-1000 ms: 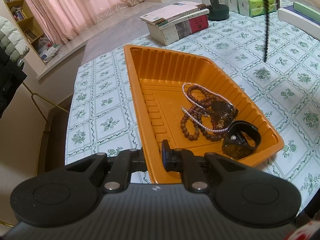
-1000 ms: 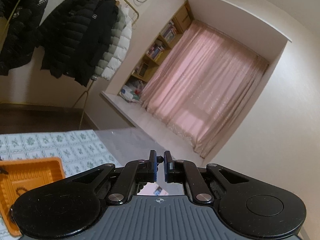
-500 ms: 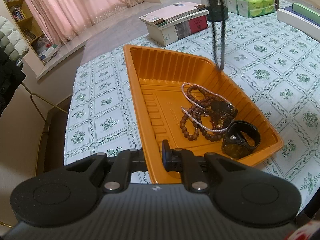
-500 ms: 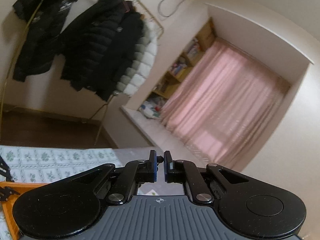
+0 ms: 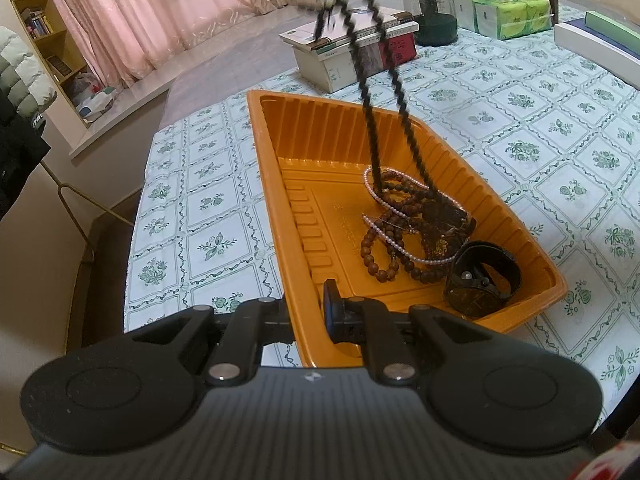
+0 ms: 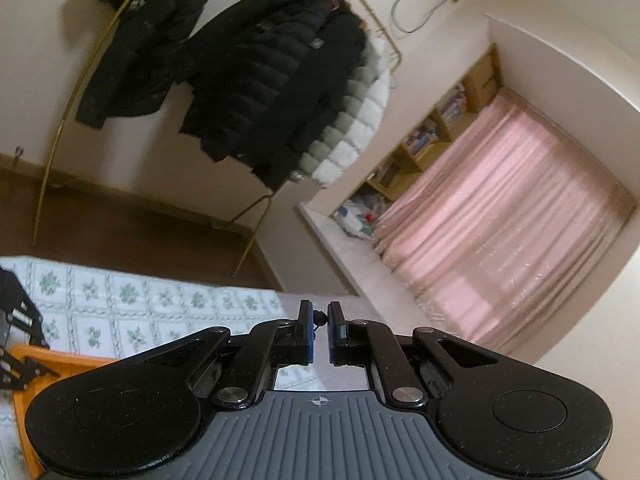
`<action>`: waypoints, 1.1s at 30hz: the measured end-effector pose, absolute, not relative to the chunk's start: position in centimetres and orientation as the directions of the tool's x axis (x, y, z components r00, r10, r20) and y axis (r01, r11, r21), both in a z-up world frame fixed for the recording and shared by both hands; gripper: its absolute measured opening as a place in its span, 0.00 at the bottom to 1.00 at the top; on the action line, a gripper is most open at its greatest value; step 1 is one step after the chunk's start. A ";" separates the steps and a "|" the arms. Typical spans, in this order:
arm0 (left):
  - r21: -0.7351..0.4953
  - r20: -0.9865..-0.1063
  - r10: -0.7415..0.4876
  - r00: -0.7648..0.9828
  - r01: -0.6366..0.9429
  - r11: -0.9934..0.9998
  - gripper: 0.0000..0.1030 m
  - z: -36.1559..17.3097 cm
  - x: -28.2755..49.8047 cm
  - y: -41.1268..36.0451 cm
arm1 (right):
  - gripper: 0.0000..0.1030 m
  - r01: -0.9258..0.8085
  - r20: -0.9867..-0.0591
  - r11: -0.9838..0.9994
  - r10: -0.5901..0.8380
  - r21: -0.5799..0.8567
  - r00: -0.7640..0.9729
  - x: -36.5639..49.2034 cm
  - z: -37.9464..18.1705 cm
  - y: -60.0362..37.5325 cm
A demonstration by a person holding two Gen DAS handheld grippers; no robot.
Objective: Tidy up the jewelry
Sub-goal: 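Lower the dark bead necklace into the tray and open the right gripper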
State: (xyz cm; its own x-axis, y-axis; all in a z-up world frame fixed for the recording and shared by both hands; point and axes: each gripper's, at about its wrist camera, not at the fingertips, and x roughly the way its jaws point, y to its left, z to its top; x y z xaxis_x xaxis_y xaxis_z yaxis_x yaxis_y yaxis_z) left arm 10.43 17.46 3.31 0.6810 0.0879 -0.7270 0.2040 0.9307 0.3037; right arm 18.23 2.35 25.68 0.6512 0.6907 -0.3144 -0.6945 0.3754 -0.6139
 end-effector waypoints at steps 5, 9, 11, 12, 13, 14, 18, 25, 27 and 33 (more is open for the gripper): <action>0.295 -0.727 0.082 0.682 0.203 0.933 0.11 3.2 10.4 17.7 | 0.06 -0.712 -0.371 0.315 0.684 -0.627 0.629 18.6 23.0 3.2; 0.294 -0.726 0.080 0.683 0.203 0.934 0.11 3.2 10.4 17.7 | 0.06 -0.732 -0.428 0.253 0.674 -0.632 0.603 18.9 20.7 3.5; 0.293 -0.726 0.079 0.683 0.203 0.934 0.11 3.2 10.4 17.7 | 0.06 -0.737 -0.455 0.211 0.669 -0.642 0.588 18.9 19.3 3.9; 0.292 -0.726 0.079 0.683 0.203 0.934 0.11 3.2 10.4 17.7 | 0.06 -0.738 -0.464 0.196 0.666 -0.646 0.583 18.9 18.7 4.0; 0.292 -0.726 0.078 0.684 0.203 0.935 0.11 3.2 10.3 17.7 | 0.06 -0.741 -0.478 0.175 0.664 -0.648 0.575 18.9 18.0 4.1; 0.292 -0.726 0.078 0.683 0.203 0.935 0.11 3.2 10.4 17.7 | 0.06 -0.743 -0.488 0.159 0.662 -0.650 0.568 18.9 17.5 4.2; 0.289 -0.726 0.077 0.683 0.202 0.936 0.11 3.2 10.4 17.7 | 0.06 -0.755 -0.535 0.086 0.654 -0.650 0.534 18.7 15.1 4.7; 0.287 -0.727 0.075 0.683 0.202 0.936 0.11 3.2 10.4 17.7 | 0.06 -0.744 -0.608 -0.067 0.628 -0.665 0.487 18.4 10.4 5.7; 0.286 -0.727 0.075 0.682 0.202 0.937 0.11 3.2 10.4 17.8 | 0.06 -0.736 -0.619 -0.096 0.618 -0.670 0.484 18.5 9.2 6.0; 0.283 -0.729 0.073 0.681 0.203 0.937 0.11 3.1 10.5 17.8 | 0.06 -0.750 -0.652 -0.114 0.590 -0.651 0.476 19.6 6.8 6.8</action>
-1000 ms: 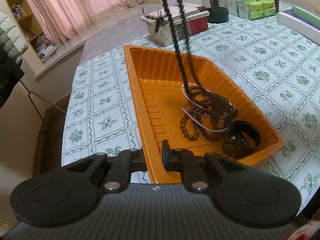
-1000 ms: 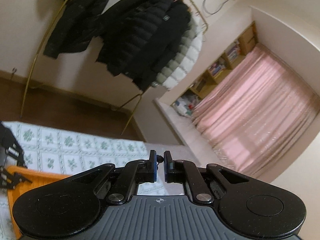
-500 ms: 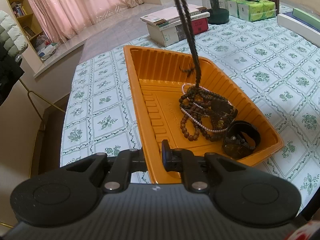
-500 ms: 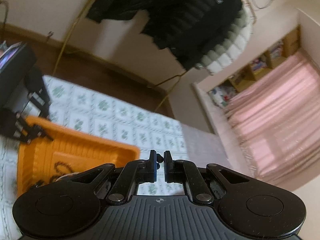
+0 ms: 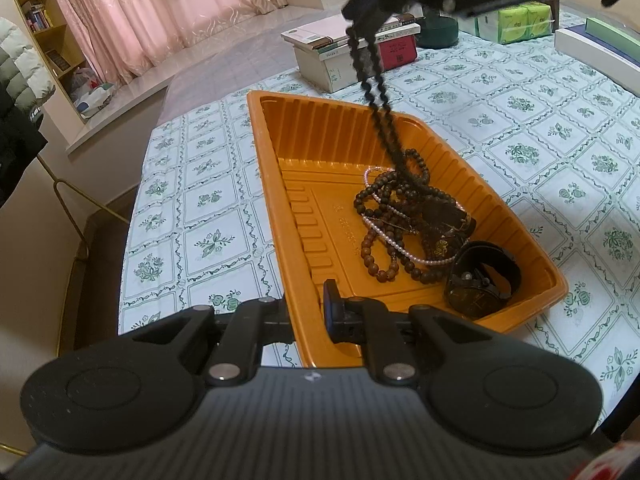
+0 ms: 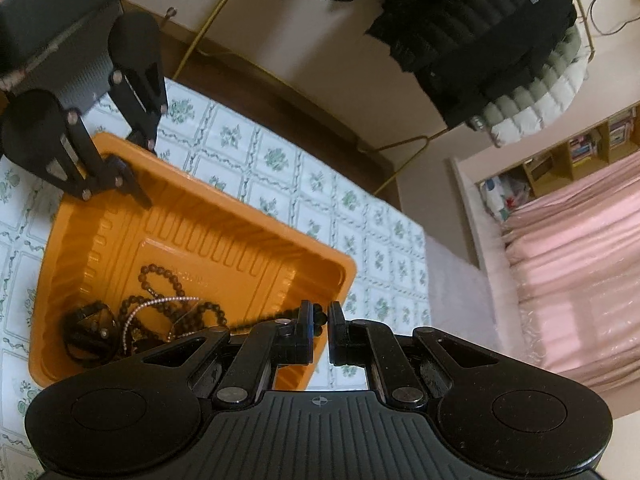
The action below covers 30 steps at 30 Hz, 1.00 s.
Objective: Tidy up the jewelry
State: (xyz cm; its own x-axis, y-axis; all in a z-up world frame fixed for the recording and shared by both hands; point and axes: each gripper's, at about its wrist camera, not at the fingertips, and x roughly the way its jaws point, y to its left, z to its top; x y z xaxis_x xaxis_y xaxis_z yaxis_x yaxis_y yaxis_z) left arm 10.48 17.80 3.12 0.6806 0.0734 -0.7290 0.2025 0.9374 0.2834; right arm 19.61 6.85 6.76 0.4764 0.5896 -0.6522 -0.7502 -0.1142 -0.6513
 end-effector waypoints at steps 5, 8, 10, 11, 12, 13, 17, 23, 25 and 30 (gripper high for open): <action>0.279 -0.730 0.071 0.680 0.202 0.939 0.11 3.1 10.5 17.9 | 0.06 -0.771 -0.680 -0.105 0.555 -0.628 0.479 20.5 5.0 7.5; 0.274 -0.732 0.068 0.678 0.202 0.940 0.11 3.0 10.5 18.0 | 0.06 -0.786 -0.702 -0.120 0.545 -0.606 0.458 20.5 3.9 7.8; 0.271 -0.733 0.067 0.677 0.201 0.941 0.11 3.0 10.5 18.1 | 0.06 -0.795 -0.713 -0.123 0.539 -0.594 0.449 20.5 3.4 8.1; 0.270 -0.733 0.066 0.677 0.201 0.942 0.11 3.0 10.5 18.2 | 0.07 -0.804 -0.719 -0.118 0.536 -0.583 0.443 20.5 3.3 8.2; 0.269 -0.733 0.065 0.677 0.201 0.942 0.11 3.0 10.5 18.2 | 0.06 -0.814 -0.725 -0.111 0.534 -0.571 0.435 20.7 3.2 8.3; 0.268 -0.734 0.064 0.677 0.201 0.942 0.11 3.0 10.5 18.2 | 0.07 -0.819 -0.726 -0.105 0.535 -0.564 0.432 20.7 3.2 8.4; 0.264 -0.734 0.063 0.676 0.199 0.944 0.11 3.0 10.5 18.3 | 0.07 -0.837 -0.726 -0.073 0.542 -0.543 0.423 21.1 3.3 8.3; 0.260 -0.734 0.061 0.676 0.196 0.946 0.11 3.0 10.4 18.4 | 0.26 -0.867 -0.701 0.026 0.576 -0.497 0.420 22.0 4.4 6.8; 0.261 -0.733 0.062 0.677 0.196 0.945 0.11 3.1 10.3 18.4 | 0.48 -0.873 -0.685 0.085 0.585 -0.480 0.434 22.4 5.1 5.8; 0.262 -0.732 0.062 0.679 0.196 0.945 0.11 3.1 10.3 18.4 | 0.49 -0.881 -0.653 0.252 0.596 -0.401 0.468 22.5 6.1 2.6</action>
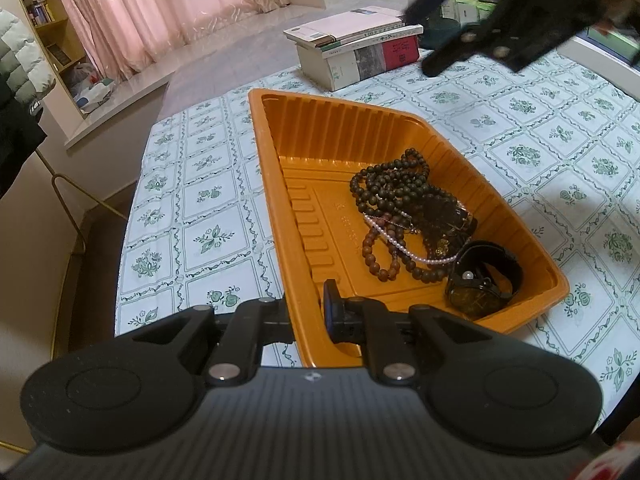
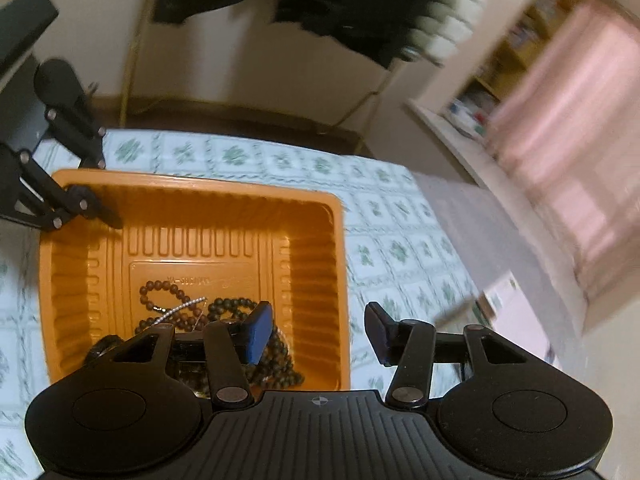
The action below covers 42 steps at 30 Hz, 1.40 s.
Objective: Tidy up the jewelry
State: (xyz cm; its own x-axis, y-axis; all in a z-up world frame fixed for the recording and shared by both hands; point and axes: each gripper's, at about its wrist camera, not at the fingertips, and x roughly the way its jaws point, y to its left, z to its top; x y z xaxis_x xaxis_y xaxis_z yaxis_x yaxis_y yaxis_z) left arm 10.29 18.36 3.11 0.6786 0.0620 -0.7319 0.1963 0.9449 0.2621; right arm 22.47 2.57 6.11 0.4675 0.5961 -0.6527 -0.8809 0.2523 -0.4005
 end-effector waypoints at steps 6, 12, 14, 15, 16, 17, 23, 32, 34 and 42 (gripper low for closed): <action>0.261 -0.731 0.063 0.679 0.194 0.946 0.11 3.1 10.2 18.4 | 0.50 -0.861 -0.638 0.437 0.593 -0.258 0.492 20.4 5.6 -1.7; 0.239 -0.735 0.053 0.676 0.185 0.953 0.11 2.9 10.1 18.9 | 0.50 -0.743 -0.658 0.668 0.579 0.044 0.482 18.2 3.3 -8.0; 0.223 -0.735 0.045 0.676 0.179 0.958 0.11 2.8 10.1 19.1 | 0.50 -0.683 -0.658 0.724 0.562 0.099 0.501 17.0 2.4 -9.8; 0.212 -0.737 0.040 0.675 0.175 0.962 0.11 2.7 10.1 19.3 | 0.50 -0.653 -0.657 0.749 0.550 0.114 0.516 16.3 2.1 -10.6; 0.197 -0.739 0.032 0.673 0.170 0.966 0.11 2.6 10.1 19.5 | 0.50 -0.619 -0.655 0.773 0.538 0.134 0.530 15.6 1.7 -11.5; 0.180 -0.742 0.023 0.669 0.165 0.970 0.11 2.5 10.1 19.8 | 0.50 -0.589 -0.656 0.792 0.532 0.162 0.535 15.2 1.3 -12.4; 0.057 -0.757 -0.026 0.653 0.106 0.993 0.15 1.2 9.7 22.2 | 0.50 -0.415 -0.704 0.861 0.489 0.294 0.515 13.3 -0.8 -16.1; -0.110 -0.729 -0.066 0.681 -0.022 0.994 0.18 0.1 7.8 26.0 | 0.50 -0.320 -0.708 0.887 0.460 0.334 0.536 12.8 -0.3 -17.5; -0.129 -0.711 -0.052 0.701 -0.058 0.990 0.25 0.5 7.0 26.4 | 0.50 -0.320 -0.700 0.882 0.469 0.346 0.538 12.6 0.1 -17.3; -0.156 -0.613 0.049 0.789 -0.182 0.971 0.83 3.3 2.0 24.7 | 0.68 -0.321 -0.685 0.851 0.525 0.415 0.506 10.6 -0.1 -15.4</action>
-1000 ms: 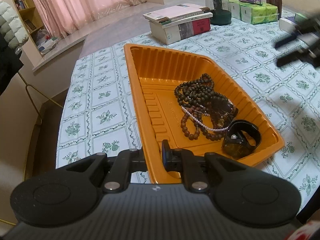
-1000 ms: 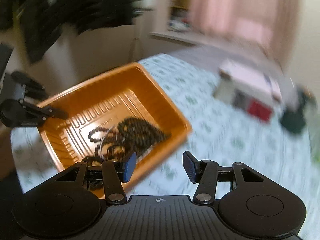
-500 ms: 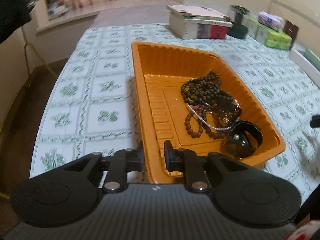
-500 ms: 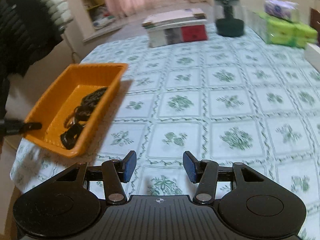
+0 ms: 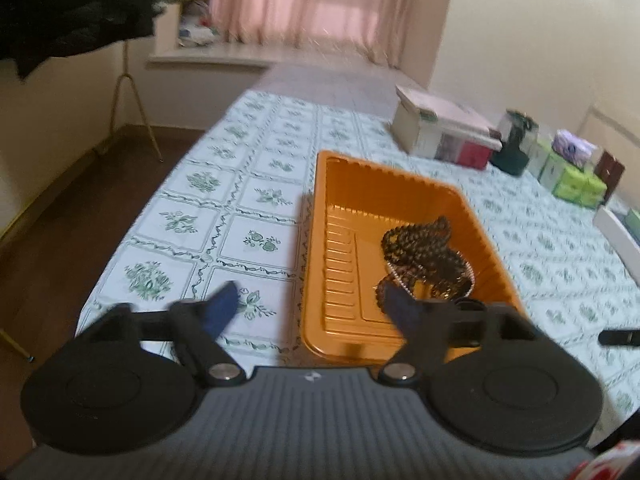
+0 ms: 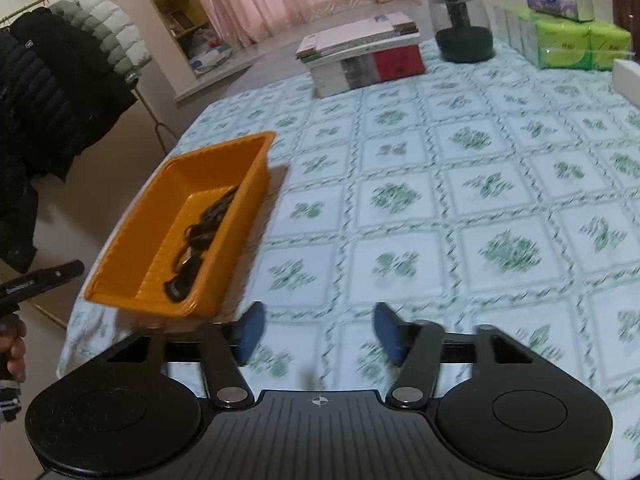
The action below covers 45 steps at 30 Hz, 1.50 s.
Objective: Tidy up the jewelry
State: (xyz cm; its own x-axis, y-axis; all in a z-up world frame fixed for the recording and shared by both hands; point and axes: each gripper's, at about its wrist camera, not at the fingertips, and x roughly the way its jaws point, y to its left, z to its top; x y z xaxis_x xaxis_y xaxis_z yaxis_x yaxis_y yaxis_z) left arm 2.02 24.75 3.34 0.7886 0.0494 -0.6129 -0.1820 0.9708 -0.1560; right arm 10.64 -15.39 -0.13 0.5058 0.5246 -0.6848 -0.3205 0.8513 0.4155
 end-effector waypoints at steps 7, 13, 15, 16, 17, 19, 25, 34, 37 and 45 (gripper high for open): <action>-0.150 -0.624 0.033 0.781 -0.161 0.976 1.00 3.8 -0.7 19.8 | 0.74 -0.316 -0.703 0.870 0.491 0.378 0.514 8.4 0.1 -14.7; -0.133 -0.641 0.022 0.767 -0.139 0.981 1.00 3.7 -2.1 15.2 | 0.74 -0.337 -0.711 0.896 0.436 0.288 0.552 6.0 0.7 -14.7; -0.145 -0.645 0.014 0.764 -0.140 0.979 1.00 3.5 -2.4 13.9 | 0.74 -0.332 -0.715 0.903 0.421 0.273 0.558 5.4 0.5 -14.9; -0.138 -0.654 0.016 0.756 -0.140 0.981 1.00 3.2 -2.4 13.2 | 0.74 -0.328 -0.718 0.904 0.419 0.274 0.556 5.2 0.4 -15.1; -0.129 -0.664 0.024 0.748 -0.145 0.981 1.00 3.0 -2.4 12.6 | 0.74 -0.325 -0.721 0.905 0.418 0.276 0.552 5.1 0.3 -15.2; -0.111 -0.685 0.040 0.727 -0.158 0.981 1.00 2.4 -2.5 11.5 | 0.74 -0.315 -0.728 0.907 0.415 0.280 0.545 4.7 0.1 -15.6; -0.079 -0.720 0.033 0.693 -0.129 0.989 0.99 1.4 -3.0 8.0 | 0.74 -0.314 -0.757 0.912 0.399 0.265 0.518 4.0 -0.4 -16.2; -0.045 -0.750 0.032 0.661 -0.099 0.994 0.99 0.3 -3.2 5.2 | 0.74 -0.319 -0.760 0.915 0.387 0.247 0.522 3.3 -0.7 -16.8; -0.033 -0.750 0.044 0.660 -0.103 0.994 0.99 0.3 -3.2 5.1 | 0.74 -0.317 -0.760 0.915 0.387 0.248 0.522 3.2 -0.7 -16.8; -0.018 -0.752 0.057 0.657 -0.107 0.994 1.00 0.1 -2.9 5.0 | 0.74 -0.329 -0.760 0.915 0.384 0.235 0.525 3.3 -0.6 -16.5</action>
